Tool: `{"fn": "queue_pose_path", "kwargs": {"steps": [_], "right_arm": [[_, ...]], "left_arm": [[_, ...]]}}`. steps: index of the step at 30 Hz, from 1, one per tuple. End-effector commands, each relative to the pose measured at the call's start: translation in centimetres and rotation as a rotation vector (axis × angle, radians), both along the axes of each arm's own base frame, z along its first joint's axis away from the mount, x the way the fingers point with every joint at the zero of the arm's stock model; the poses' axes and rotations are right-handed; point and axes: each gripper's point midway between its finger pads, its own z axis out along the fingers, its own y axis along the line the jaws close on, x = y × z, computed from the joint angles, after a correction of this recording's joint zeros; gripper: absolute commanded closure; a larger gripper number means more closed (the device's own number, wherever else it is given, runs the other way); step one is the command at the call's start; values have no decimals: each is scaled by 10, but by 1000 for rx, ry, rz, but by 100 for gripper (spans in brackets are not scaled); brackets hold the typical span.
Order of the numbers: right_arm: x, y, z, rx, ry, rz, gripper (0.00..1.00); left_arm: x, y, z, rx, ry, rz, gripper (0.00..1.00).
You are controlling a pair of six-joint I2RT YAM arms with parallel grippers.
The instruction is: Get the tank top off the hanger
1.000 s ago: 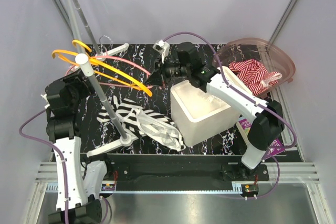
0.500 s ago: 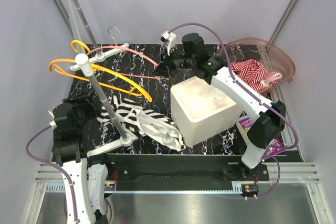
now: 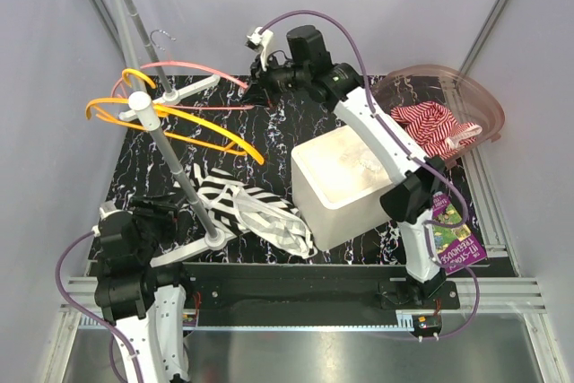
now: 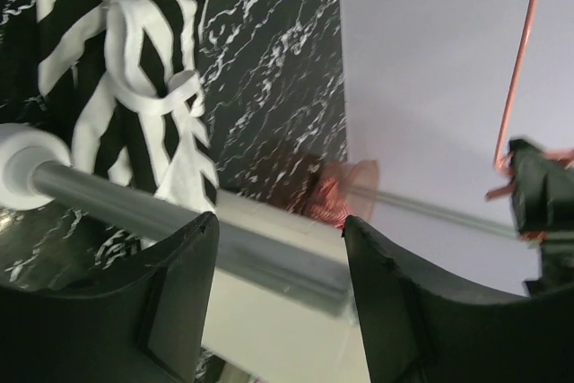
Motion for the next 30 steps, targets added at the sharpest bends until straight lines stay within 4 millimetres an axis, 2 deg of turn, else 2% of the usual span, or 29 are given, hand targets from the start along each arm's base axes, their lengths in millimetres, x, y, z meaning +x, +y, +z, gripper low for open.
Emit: {"fn": "queue_pose_path", "kwargs": {"steps": [1,2,4,5,7,8,13,17,25,30], "right_arm": [[-12,24,13,-11,-105,46,100],[-12,27,23,4,-138,42,100],[-15,40,21,-4,-174,40,100],[-15,42,33,16,-207,36,100],[-11,46,39,26,-239,13,100],[-13,48,50,47,-264,9,100],[-10,50,85,109,-391,-30,100],[-22,57,103,138,-465,-20,100],[-33,61,137,231,-497,-58,100],[-37,56,156,291,-480,-76,100]], "left_arm": [[-24,-16,-3,90,-2,-131,39],[-26,-17,-4,101,-1,-146,39],[-28,-18,-4,114,3,-157,39],[-29,-18,-5,127,9,-168,39],[-31,-19,-3,141,9,-183,39],[-32,-20,-3,151,9,-197,39],[-37,-24,-11,149,24,-219,38],[-38,-26,-16,127,26,-219,38],[-36,-26,-23,102,38,-208,38],[-36,-26,-23,101,37,-205,38]]}}
